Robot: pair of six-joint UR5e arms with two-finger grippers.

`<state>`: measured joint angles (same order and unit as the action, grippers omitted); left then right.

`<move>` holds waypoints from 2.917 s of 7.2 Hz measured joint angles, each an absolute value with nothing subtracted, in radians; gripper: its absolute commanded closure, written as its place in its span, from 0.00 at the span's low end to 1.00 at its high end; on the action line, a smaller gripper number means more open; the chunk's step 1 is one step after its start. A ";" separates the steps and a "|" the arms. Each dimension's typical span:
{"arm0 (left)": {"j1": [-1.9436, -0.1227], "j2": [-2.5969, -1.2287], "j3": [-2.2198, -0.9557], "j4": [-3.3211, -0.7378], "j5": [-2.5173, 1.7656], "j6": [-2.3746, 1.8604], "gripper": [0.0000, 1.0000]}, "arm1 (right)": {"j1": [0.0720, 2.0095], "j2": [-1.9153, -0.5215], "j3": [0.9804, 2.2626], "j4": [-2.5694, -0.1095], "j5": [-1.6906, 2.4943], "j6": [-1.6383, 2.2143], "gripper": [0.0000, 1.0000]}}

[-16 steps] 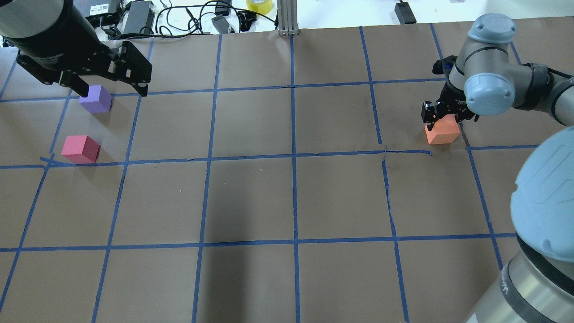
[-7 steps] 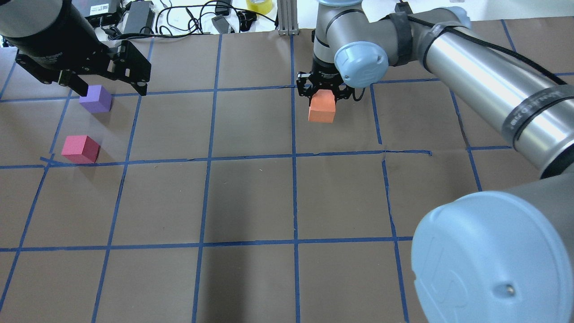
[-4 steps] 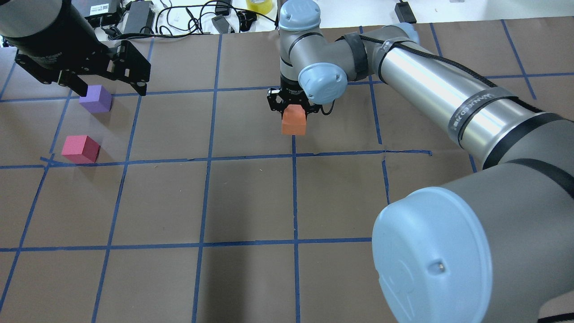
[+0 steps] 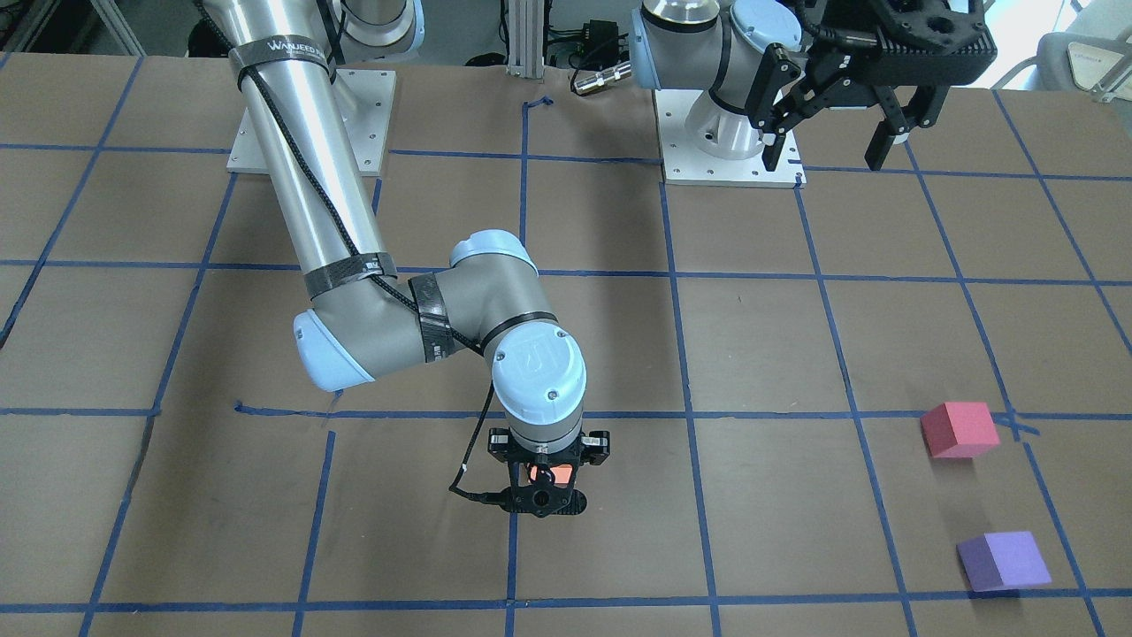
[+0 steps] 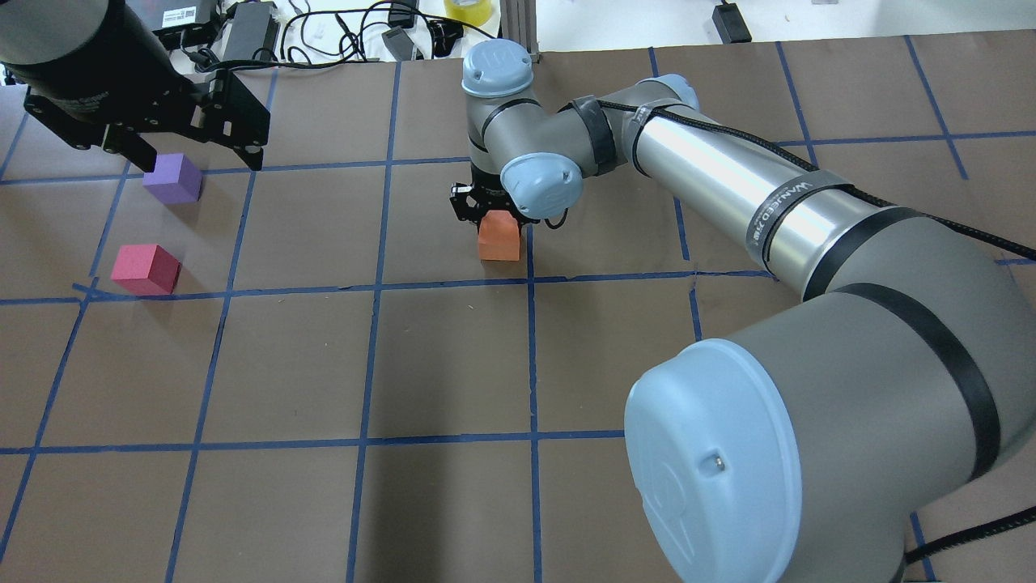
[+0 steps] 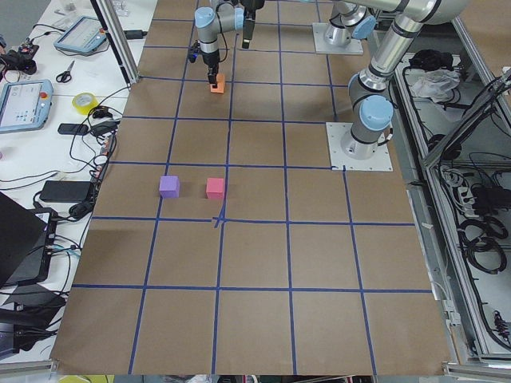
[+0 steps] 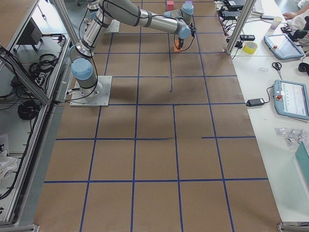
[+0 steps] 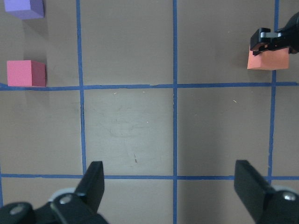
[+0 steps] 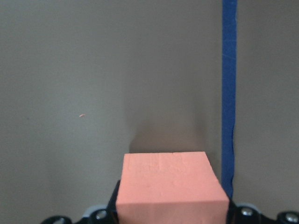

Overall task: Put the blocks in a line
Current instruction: 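Lower the orange cube and open the right gripper, then raise the right gripper away while the left gripper moves toward the orange cube, then lower the left gripper and grasp the orange cube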

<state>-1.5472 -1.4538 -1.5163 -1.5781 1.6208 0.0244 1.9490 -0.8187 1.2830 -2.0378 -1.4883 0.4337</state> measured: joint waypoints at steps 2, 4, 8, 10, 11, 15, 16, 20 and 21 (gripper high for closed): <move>-1.543 -1.466 -1.519 -1.572 1.618 0.024 0.00 | 1.951 -0.822 1.282 -2.074 -1.495 0.428 0.00; -1.539 -1.478 -1.523 -1.583 1.621 0.023 0.00 | 1.951 -0.863 1.281 -2.064 -1.495 0.437 0.00; -1.539 -1.615 -1.551 -1.538 1.660 -0.124 0.00 | 1.830 -1.114 1.297 -1.782 -1.503 0.357 0.00; -1.598 -1.719 -1.571 -1.383 1.631 -0.136 0.00 | 1.719 -1.250 1.300 -1.597 -1.511 0.214 0.00; -1.628 -1.766 -1.589 -1.312 1.624 -0.122 0.00 | 1.689 -1.302 1.301 -1.514 -1.531 0.177 0.00; -1.677 -1.954 -1.560 -1.077 1.614 -0.041 0.00 | 1.666 -1.447 1.372 -1.403 -1.574 0.056 0.00; -1.696 -2.016 -1.499 -1.071 1.613 -0.034 0.00 | 1.666 -1.483 1.429 -1.429 -1.577 0.052 0.00; -1.802 -2.194 -1.319 -1.077 1.556 -0.128 0.00 | 1.664 -1.557 1.565 -1.520 -1.629 0.054 0.00; -1.824 -2.200 -1.324 -1.097 1.549 -0.133 0.00 | 1.664 -1.559 1.575 -1.524 -1.629 0.055 0.00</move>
